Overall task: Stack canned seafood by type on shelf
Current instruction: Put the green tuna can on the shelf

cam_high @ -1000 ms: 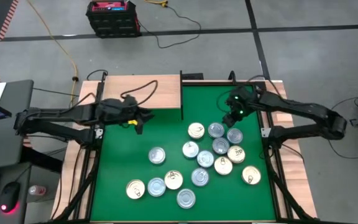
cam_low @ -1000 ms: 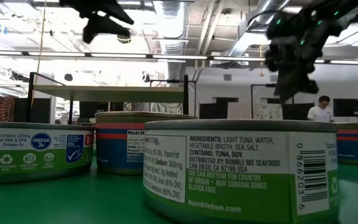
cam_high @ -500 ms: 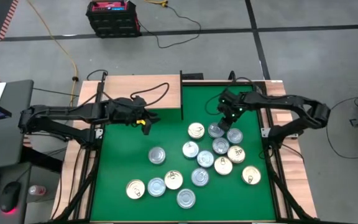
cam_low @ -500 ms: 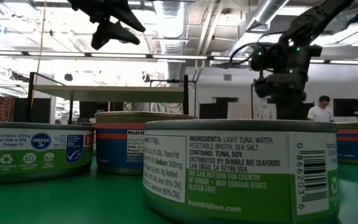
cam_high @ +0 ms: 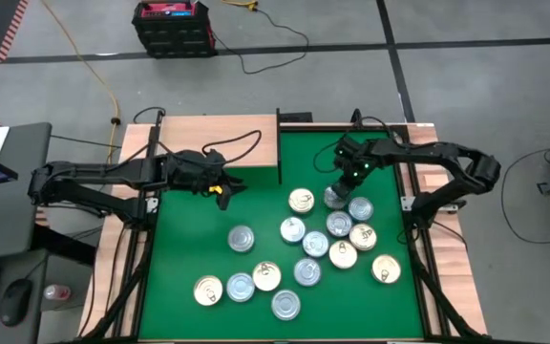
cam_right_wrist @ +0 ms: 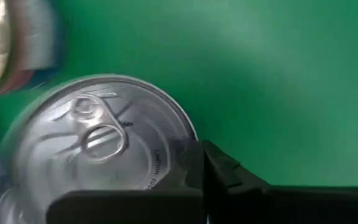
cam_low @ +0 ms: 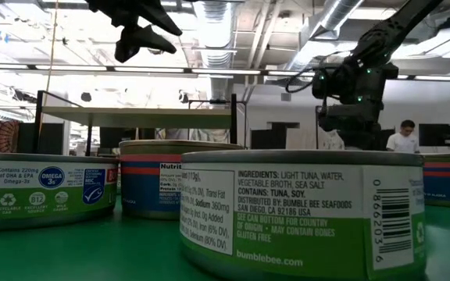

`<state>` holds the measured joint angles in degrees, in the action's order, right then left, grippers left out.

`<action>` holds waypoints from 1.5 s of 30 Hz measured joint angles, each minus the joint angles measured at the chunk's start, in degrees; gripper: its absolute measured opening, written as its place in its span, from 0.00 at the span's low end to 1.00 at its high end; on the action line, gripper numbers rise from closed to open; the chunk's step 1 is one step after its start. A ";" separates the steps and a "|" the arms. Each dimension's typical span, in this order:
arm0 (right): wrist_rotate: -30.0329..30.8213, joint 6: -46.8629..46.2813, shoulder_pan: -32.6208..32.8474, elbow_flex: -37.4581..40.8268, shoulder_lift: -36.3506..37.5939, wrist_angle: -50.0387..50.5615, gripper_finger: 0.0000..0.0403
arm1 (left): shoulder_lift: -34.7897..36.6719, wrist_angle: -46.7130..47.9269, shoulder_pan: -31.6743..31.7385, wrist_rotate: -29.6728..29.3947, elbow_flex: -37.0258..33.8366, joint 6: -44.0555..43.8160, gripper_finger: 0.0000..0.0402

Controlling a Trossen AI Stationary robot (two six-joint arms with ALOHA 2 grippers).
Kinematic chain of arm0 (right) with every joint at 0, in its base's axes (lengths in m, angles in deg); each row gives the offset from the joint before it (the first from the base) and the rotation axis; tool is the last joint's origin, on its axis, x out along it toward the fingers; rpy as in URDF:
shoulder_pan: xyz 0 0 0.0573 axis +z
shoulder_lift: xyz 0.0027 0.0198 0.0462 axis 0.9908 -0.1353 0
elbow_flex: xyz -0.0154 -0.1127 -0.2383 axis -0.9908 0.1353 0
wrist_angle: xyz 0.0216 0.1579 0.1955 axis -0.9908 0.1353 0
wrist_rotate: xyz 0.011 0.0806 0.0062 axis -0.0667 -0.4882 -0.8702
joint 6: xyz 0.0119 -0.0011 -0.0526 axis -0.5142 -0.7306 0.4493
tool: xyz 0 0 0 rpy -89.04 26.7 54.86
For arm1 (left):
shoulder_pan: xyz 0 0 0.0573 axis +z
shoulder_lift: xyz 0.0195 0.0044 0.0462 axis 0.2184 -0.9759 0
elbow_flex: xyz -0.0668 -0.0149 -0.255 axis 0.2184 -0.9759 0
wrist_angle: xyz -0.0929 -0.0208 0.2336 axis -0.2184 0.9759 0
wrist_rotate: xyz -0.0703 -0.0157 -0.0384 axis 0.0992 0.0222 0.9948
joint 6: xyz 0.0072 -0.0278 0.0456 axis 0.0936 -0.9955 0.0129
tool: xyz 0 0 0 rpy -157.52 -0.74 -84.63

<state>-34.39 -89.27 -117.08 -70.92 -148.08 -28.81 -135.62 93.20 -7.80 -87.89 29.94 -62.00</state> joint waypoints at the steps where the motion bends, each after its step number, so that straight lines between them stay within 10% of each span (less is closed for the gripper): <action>1: 0.46 -0.92 -0.89 0.05 -0.15 0.36 0.03 | 0.00 0.00 -0.11 0.70 0.00 0.02 0.35; 17: 2.99 -1.14 -9.92 -2.51 8.28 8.39 0.19 | 0.00 -0.20 -0.28 1.66 -0.02 -2.80 0.34; 27: -3.08 -2.65 1.15 -7.04 17.62 9.10 0.41 | 0.00 -0.17 -0.22 -8.80 -0.07 -3.60 0.38; 35: 10.78 -16.05 10.48 -9.41 15.58 15.57 0.77 | 0.00 -0.15 0.24 -9.01 -0.07 -1.71 0.51; 45: 22.25 -21.22 18.70 -9.41 9.76 14.41 0.77 | 0.00 0.14 0.66 -5.18 -0.07 2.64 0.56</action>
<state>-12.14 -110.49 -98.38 -80.33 -138.32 -14.41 -135.62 93.33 -7.14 -93.07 29.87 -59.35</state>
